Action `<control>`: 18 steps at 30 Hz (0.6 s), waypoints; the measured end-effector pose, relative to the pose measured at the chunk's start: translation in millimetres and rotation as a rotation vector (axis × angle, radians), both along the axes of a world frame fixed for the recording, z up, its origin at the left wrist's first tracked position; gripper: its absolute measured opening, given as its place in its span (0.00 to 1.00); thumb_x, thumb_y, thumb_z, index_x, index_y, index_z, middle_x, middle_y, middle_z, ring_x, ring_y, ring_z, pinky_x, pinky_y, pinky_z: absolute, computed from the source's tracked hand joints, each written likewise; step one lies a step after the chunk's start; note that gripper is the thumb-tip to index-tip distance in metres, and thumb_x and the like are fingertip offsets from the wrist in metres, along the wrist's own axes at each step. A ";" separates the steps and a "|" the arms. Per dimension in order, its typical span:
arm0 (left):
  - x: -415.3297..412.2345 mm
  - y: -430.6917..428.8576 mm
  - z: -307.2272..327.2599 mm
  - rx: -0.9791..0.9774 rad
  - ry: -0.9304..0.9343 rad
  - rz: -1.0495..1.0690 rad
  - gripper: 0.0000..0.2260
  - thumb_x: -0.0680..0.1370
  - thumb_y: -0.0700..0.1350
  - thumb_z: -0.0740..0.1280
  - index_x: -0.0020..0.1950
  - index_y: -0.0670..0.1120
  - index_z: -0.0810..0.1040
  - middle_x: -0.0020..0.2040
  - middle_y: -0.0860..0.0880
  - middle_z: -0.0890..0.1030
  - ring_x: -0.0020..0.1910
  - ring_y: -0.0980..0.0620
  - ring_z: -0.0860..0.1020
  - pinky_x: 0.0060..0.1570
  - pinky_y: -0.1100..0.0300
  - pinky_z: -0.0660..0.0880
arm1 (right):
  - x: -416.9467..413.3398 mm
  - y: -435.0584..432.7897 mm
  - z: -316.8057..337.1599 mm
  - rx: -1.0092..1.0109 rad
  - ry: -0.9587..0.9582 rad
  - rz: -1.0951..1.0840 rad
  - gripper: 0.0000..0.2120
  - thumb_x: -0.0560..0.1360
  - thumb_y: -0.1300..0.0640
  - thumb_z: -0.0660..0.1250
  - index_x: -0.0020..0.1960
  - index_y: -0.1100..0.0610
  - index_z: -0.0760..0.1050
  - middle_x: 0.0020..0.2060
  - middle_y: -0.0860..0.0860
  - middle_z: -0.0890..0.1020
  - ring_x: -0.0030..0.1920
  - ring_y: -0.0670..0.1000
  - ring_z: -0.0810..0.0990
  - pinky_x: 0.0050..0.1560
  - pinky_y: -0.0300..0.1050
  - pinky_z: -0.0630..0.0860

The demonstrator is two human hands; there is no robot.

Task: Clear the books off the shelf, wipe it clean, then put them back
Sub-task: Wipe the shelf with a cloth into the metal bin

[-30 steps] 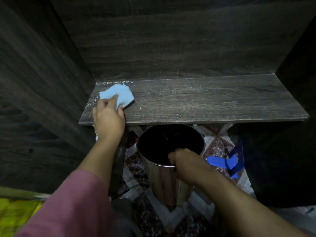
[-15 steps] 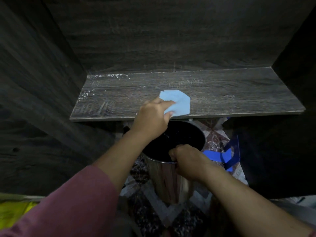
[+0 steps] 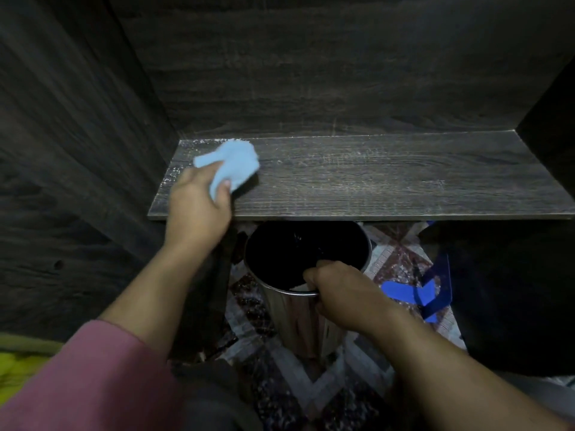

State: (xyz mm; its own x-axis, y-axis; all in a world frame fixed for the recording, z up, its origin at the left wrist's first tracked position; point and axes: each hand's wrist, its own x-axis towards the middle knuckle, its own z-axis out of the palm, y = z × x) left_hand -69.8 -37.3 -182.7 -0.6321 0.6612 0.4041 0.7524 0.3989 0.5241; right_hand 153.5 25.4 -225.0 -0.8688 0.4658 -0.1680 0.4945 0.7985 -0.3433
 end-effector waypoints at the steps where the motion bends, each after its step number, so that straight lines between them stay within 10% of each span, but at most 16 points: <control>1: -7.9 -3.0 -3.1 0.016 0.015 0.056 0.16 0.79 0.43 0.66 0.66 0.43 0.77 0.59 0.38 0.76 0.59 0.40 0.75 0.61 0.57 0.67 | -3.0 -1.1 0.2 0.006 0.008 0.002 0.09 0.72 0.65 0.62 0.51 0.58 0.75 0.50 0.56 0.76 0.53 0.60 0.78 0.42 0.45 0.68; 18: -74.7 -5.4 -25.9 -0.239 0.290 0.323 0.18 0.79 0.43 0.63 0.70 0.48 0.72 0.65 0.40 0.71 0.56 0.35 0.72 0.46 0.43 0.72 | -28.1 -10.9 -32.8 0.008 0.090 0.010 0.07 0.68 0.67 0.67 0.42 0.57 0.73 0.42 0.53 0.75 0.46 0.59 0.77 0.40 0.43 0.63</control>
State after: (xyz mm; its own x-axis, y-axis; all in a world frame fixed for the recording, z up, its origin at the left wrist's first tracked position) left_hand -144.4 -42.7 -208.6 -0.7038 0.5457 0.4549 0.6718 0.7194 0.1765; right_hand 125.4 14.5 -257.9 -0.8848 0.4581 -0.0853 0.4539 0.8059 -0.3801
